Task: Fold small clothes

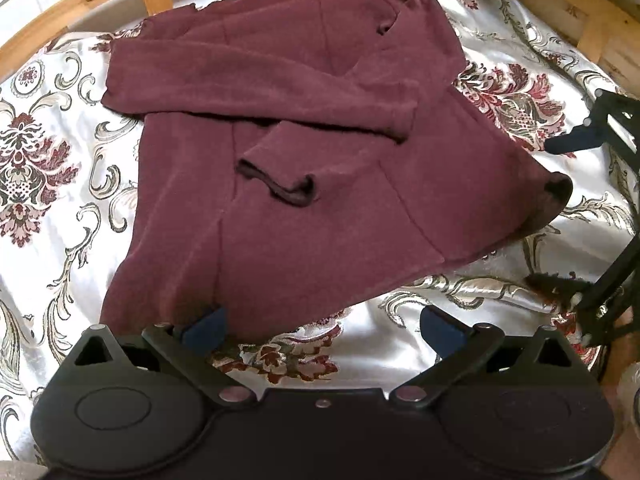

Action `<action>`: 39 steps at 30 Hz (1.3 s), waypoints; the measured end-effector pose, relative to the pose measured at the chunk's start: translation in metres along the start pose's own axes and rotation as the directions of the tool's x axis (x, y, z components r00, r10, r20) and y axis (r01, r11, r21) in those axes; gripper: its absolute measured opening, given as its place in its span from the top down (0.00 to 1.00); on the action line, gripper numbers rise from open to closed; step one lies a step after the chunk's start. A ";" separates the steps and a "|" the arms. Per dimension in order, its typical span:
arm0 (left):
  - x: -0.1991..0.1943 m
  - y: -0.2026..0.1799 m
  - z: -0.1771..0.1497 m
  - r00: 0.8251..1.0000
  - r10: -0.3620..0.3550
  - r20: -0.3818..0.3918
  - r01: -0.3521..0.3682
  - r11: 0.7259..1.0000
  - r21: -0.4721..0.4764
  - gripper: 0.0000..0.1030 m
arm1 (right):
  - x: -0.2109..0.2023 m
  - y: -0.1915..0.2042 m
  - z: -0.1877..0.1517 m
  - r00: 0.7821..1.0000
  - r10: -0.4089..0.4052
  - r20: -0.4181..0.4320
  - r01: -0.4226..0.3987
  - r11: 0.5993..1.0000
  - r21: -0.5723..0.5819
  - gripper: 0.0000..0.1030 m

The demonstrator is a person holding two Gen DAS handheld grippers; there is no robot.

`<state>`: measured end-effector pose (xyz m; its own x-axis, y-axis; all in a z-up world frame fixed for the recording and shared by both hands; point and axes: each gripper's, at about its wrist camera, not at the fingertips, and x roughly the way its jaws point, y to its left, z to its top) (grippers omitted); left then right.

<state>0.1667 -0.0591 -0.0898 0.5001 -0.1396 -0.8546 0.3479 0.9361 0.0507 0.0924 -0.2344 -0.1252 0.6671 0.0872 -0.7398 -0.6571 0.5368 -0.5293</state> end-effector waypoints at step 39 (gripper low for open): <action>0.024 0.004 0.006 0.989 0.138 -0.061 -0.137 0.990 0.025 0.10 | -0.021 -0.063 -0.015 0.977 -0.011 0.212 -0.082 0.901 0.426 0.91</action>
<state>0.1847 -0.0606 -0.1068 0.4942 0.0112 -0.8693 0.2962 0.9379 0.1805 0.1144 -0.2825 -0.0826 0.7338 0.2569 -0.6289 -0.4971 0.8340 -0.2394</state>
